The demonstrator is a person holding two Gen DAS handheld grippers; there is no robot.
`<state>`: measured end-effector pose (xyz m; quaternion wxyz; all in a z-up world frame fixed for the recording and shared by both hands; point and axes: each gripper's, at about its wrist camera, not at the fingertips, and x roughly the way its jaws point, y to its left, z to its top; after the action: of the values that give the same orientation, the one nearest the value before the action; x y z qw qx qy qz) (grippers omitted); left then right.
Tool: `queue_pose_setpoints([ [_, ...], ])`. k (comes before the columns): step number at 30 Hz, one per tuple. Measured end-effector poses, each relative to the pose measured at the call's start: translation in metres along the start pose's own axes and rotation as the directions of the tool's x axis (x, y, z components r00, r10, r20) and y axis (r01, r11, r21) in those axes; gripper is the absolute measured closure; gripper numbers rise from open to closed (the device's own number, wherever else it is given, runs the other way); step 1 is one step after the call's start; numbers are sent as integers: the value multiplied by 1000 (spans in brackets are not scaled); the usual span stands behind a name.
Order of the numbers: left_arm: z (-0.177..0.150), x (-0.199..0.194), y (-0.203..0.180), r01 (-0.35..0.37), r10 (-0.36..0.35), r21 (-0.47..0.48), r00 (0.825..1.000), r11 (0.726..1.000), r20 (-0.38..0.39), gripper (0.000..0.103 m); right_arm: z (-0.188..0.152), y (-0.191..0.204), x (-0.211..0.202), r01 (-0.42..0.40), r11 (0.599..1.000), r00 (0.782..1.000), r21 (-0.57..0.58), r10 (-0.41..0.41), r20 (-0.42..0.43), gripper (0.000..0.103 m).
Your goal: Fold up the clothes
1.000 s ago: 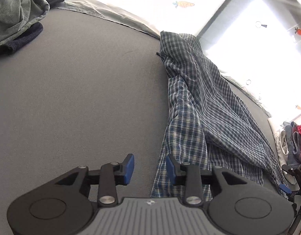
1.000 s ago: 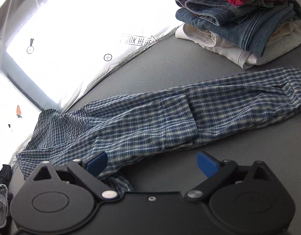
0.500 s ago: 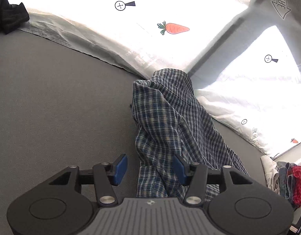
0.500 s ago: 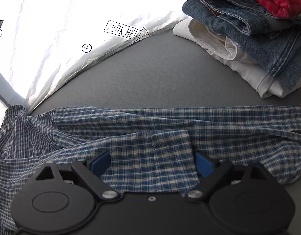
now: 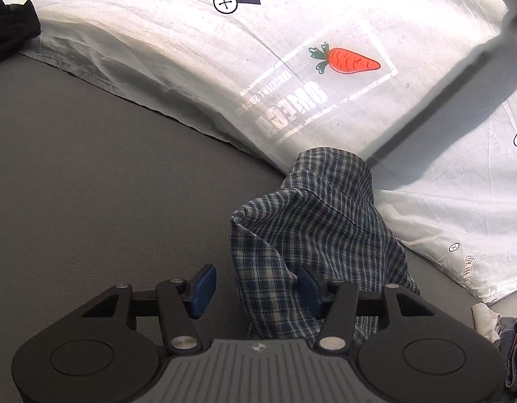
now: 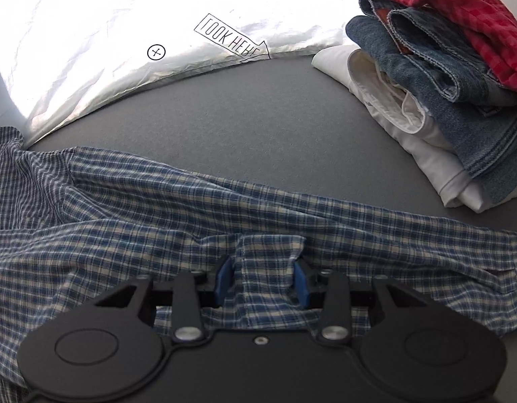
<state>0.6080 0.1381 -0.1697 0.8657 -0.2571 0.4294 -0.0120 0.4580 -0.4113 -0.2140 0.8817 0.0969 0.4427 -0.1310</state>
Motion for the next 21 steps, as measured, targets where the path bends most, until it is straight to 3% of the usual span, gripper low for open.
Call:
queue_pose_setpoints([
  [1,1,2,0,-3,3,-1,1000,1000,0,85,1,-1,-2,-12,1000,1000,9,12,15,83],
  [2,2,3,0,-6,6,1,1000,1000,4,94,2,-2,-5,-24,1000,999,19,23,33,88],
  [4,5,4,-2,-11,11,9,1000,1000,21,100,5,-4,-12,-42,999,996,35,39,75,94],
  [9,15,-14,-26,-8,0,86,996,996,94,101,34,2,-52,-23,999,967,25,16,255,96],
  [13,30,-37,-62,-19,-14,193,986,981,167,101,66,13,-94,37,999,902,-30,-21,430,97],
  [16,38,-38,-86,-57,3,281,982,958,189,101,85,18,-109,86,994,864,-68,-41,502,97],
  [18,40,-25,-96,-91,33,330,983,940,178,100,92,18,-105,100,991,862,-84,-44,505,97],
  [21,35,7,-95,-134,94,354,987,926,129,100,92,18,-80,117,987,891,-106,-58,450,97],
])
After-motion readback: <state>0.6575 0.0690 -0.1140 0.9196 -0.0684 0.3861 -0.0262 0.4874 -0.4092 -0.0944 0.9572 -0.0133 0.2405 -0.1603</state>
